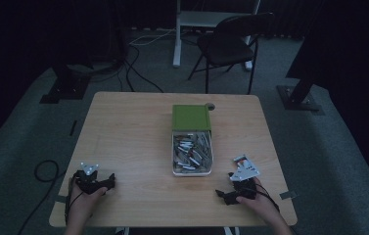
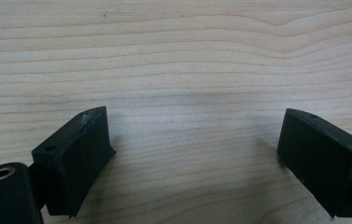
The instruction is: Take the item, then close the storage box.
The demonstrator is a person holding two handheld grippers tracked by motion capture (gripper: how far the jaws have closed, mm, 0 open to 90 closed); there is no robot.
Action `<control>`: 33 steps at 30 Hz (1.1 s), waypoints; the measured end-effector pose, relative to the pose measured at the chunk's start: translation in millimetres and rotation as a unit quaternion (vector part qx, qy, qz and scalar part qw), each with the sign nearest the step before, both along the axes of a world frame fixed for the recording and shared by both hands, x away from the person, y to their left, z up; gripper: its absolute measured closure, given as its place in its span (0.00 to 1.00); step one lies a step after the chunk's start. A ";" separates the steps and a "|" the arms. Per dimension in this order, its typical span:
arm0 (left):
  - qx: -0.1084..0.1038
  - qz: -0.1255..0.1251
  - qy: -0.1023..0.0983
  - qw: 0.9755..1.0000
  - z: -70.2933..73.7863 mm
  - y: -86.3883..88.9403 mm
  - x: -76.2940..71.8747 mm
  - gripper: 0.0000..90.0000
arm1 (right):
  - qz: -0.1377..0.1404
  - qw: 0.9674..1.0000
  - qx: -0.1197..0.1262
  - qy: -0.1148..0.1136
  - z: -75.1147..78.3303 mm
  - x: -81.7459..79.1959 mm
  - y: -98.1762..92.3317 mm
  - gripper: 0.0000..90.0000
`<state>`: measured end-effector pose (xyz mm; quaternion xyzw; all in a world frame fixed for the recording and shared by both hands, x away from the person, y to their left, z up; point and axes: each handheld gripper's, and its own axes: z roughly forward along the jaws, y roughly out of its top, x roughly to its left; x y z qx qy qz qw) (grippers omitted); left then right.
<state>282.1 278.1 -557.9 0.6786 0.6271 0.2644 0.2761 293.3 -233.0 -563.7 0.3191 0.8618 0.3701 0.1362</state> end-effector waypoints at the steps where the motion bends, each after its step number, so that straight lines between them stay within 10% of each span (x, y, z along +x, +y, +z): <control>1: 0.001 -0.001 0.000 1.000 0.1 -0.2 -0.5 0.12 | 0.000 1.000 0.000 0.000 0.0 -0.1 0.1 0.13; 20: 0.005 -0.082 -0.004 0.997 1.0 -10.2 -4.3 0.12 | -0.011 1.000 0.014 0.007 1.0 1.6 -0.3 0.15; 33: -0.008 -0.155 -0.026 0.987 10.8 -42.2 -6.7 0.12 | -0.051 0.997 0.060 -0.020 20.4 5.6 -8.2 0.15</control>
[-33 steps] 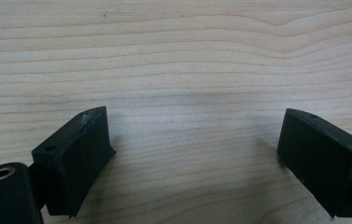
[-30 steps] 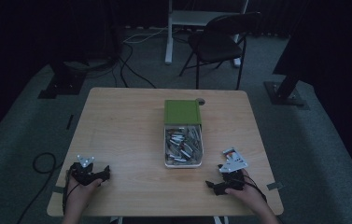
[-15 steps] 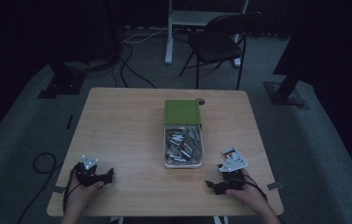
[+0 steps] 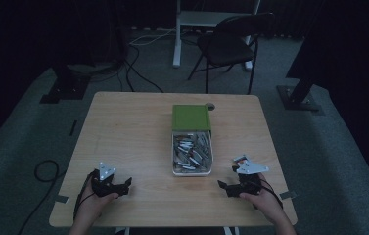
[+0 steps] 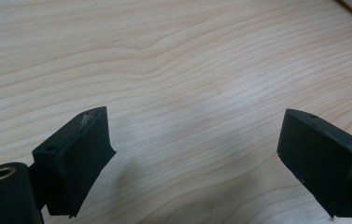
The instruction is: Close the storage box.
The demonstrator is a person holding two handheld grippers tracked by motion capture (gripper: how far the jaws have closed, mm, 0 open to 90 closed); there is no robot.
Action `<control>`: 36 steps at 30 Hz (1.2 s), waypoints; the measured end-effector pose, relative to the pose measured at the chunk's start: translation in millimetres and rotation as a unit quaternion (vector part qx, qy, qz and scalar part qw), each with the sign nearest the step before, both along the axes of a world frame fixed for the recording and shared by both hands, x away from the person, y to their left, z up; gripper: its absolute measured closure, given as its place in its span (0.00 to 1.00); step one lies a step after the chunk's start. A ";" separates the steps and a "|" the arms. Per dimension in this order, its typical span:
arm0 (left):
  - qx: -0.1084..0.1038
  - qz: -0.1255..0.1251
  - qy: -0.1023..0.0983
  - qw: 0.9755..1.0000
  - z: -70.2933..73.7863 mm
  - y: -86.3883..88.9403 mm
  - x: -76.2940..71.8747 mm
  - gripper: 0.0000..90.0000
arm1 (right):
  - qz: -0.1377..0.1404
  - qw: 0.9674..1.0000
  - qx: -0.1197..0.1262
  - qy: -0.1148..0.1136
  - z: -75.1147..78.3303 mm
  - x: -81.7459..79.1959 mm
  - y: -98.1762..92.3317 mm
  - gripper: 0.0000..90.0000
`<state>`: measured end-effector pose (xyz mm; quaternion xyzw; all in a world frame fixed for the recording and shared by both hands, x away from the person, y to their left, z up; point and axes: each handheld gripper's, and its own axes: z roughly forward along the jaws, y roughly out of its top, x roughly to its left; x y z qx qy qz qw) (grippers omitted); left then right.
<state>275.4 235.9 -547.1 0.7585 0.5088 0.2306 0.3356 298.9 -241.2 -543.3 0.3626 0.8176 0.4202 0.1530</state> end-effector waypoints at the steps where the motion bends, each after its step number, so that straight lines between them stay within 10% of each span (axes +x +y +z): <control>1: 0.000 0.000 0.000 1.000 0.0 0.0 0.0 0.12 | 0.000 1.000 0.000 0.000 0.0 0.0 0.0 0.15; 36: -0.042 -0.127 -0.063 0.989 22.0 -71.8 17.5 0.12 | -0.022 0.998 0.043 -0.029 25.5 15.8 7.7 0.14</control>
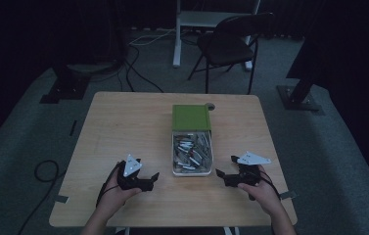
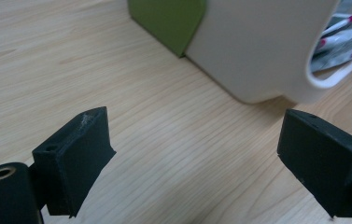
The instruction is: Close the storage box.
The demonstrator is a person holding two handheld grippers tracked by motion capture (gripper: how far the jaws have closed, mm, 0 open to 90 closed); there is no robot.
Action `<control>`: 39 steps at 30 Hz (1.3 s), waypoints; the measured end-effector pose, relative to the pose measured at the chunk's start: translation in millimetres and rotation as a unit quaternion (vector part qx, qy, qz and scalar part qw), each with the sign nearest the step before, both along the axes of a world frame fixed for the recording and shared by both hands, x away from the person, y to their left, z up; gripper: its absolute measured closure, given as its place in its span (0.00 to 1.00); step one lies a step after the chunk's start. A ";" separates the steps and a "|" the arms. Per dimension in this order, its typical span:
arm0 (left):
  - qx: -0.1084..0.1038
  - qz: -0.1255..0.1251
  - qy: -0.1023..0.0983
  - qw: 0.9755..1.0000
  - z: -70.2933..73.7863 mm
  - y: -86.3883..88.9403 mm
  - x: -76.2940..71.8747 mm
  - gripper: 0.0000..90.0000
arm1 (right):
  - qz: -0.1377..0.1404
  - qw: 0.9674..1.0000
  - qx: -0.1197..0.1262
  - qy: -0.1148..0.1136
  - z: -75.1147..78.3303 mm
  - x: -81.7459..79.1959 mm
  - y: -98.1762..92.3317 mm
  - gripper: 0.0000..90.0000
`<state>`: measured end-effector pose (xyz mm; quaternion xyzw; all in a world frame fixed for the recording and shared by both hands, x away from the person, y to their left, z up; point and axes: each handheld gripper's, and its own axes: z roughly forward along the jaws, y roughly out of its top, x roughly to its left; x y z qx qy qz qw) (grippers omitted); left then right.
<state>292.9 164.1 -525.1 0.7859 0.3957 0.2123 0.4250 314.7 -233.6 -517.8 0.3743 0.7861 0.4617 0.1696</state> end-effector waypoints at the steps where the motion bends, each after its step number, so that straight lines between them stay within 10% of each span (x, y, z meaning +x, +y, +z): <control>1: 0.000 0.000 0.000 1.000 0.0 0.0 0.0 0.12 | 0.000 1.000 0.000 0.000 0.0 0.0 0.0 0.14; 19: -0.021 -0.049 -0.028 0.998 17.6 -30.2 10.3 0.12 | 0.012 0.999 0.030 -0.005 11.5 7.7 11.3 0.14; 39: -0.029 -0.043 -0.035 0.998 22.6 -39.2 28.5 0.12 | 0.005 1.000 0.027 0.003 5.1 17.0 14.6 0.14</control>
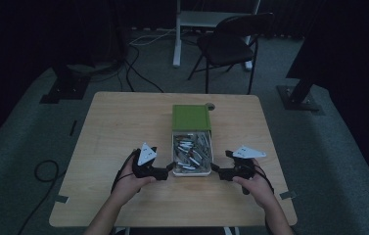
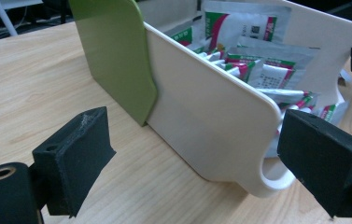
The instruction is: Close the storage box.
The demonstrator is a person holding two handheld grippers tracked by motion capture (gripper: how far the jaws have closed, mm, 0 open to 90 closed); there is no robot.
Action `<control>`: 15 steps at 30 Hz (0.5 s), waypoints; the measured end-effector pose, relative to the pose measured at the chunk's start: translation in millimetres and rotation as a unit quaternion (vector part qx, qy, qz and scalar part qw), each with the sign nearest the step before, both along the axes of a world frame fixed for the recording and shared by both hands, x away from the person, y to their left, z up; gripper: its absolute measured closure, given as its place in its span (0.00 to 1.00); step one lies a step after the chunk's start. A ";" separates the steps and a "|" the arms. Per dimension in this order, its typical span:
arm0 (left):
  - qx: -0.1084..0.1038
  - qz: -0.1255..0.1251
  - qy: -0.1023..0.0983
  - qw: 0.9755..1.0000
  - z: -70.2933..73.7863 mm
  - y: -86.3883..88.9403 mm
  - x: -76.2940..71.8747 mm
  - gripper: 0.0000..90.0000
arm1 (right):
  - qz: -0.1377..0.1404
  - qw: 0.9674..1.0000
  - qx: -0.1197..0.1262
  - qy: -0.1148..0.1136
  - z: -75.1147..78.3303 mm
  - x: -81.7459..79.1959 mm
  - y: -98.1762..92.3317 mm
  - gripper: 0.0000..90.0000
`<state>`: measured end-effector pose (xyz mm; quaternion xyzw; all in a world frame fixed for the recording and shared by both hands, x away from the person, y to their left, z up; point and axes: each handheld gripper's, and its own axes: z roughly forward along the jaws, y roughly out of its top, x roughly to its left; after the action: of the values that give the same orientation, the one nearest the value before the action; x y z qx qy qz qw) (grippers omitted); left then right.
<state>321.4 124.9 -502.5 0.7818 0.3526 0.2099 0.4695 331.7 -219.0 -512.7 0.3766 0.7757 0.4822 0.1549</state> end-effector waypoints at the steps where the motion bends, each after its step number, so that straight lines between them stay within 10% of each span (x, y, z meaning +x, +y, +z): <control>1: -0.003 0.002 0.002 1.000 -0.1 -0.3 1.5 0.12 | -0.001 1.000 -0.001 0.000 -0.5 0.7 -0.1 0.14; 15: -0.011 0.005 0.010 1.000 0.4 0.7 5.9 0.12 | -0.002 1.000 -0.003 0.003 -0.7 3.6 1.4 0.14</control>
<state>327.4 125.5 -502.1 0.7766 0.3637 0.2008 0.4735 335.3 -217.6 -513.4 0.3789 0.7772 0.4781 0.1546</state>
